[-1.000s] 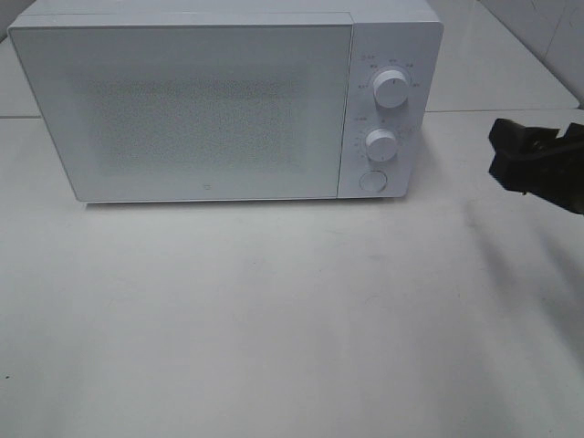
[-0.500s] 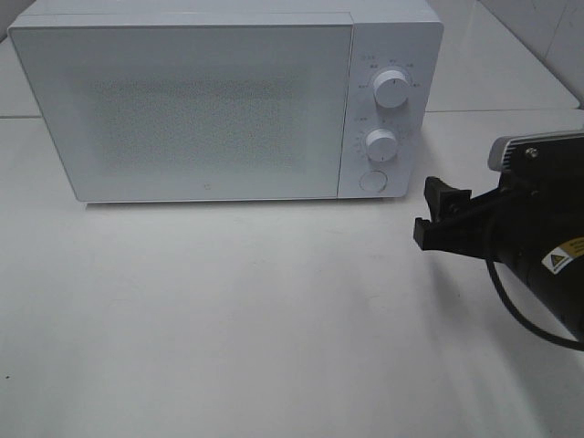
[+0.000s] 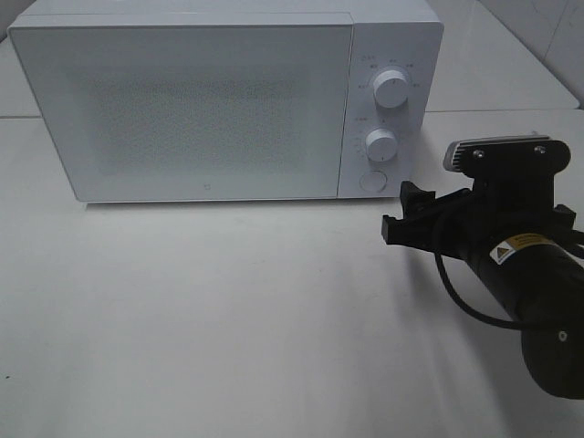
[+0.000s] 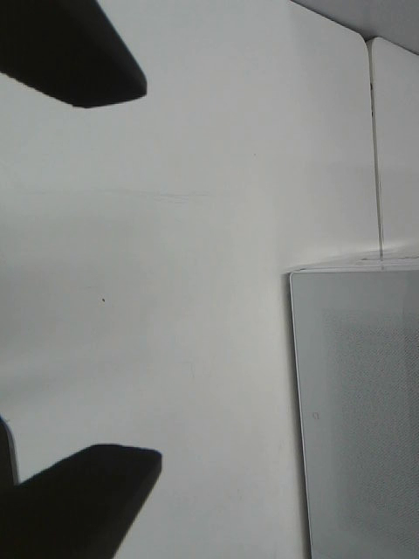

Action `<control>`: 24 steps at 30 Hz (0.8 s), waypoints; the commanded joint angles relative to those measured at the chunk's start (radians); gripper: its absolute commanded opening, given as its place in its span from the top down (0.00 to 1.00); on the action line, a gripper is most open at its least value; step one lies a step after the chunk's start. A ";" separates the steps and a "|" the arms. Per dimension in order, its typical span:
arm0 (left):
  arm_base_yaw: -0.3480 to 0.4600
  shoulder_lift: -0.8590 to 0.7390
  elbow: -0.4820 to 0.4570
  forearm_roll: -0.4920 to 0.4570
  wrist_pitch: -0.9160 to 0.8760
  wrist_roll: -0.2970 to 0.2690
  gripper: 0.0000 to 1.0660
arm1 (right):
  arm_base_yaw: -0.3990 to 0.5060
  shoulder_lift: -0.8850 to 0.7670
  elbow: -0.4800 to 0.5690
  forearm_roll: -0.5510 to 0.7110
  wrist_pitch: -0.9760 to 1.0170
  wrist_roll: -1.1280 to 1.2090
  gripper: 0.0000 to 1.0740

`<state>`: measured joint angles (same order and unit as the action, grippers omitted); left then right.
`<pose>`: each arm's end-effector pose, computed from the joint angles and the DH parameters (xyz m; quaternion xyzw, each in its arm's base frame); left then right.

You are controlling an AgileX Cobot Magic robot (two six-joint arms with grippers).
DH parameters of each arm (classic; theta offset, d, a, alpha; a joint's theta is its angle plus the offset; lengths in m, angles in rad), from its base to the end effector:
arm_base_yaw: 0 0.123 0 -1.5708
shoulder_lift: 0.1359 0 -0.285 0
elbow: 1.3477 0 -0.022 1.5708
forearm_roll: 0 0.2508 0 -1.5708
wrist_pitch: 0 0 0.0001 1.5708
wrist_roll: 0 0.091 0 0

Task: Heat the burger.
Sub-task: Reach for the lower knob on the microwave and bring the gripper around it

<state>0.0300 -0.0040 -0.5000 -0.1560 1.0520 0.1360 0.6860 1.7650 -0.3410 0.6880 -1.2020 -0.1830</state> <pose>-0.0053 -0.0124 0.2788 0.0477 0.8460 -0.0341 0.5300 0.2224 0.1124 0.1369 -0.0277 0.7688 0.0021 0.6389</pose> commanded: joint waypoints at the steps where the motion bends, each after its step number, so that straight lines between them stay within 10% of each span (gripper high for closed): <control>1: 0.003 -0.026 0.003 0.000 -0.013 -0.007 0.06 | 0.002 0.030 -0.049 -0.006 -0.156 -0.007 0.31; 24: 0.003 -0.026 0.003 0.000 -0.013 -0.007 0.06 | -0.050 0.239 -0.331 -0.040 -0.152 -0.008 0.31</control>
<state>0.0300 -0.0040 -0.5000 -0.1560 1.0520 0.1360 0.6570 1.9980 -0.6480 0.6610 -1.2050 -0.1830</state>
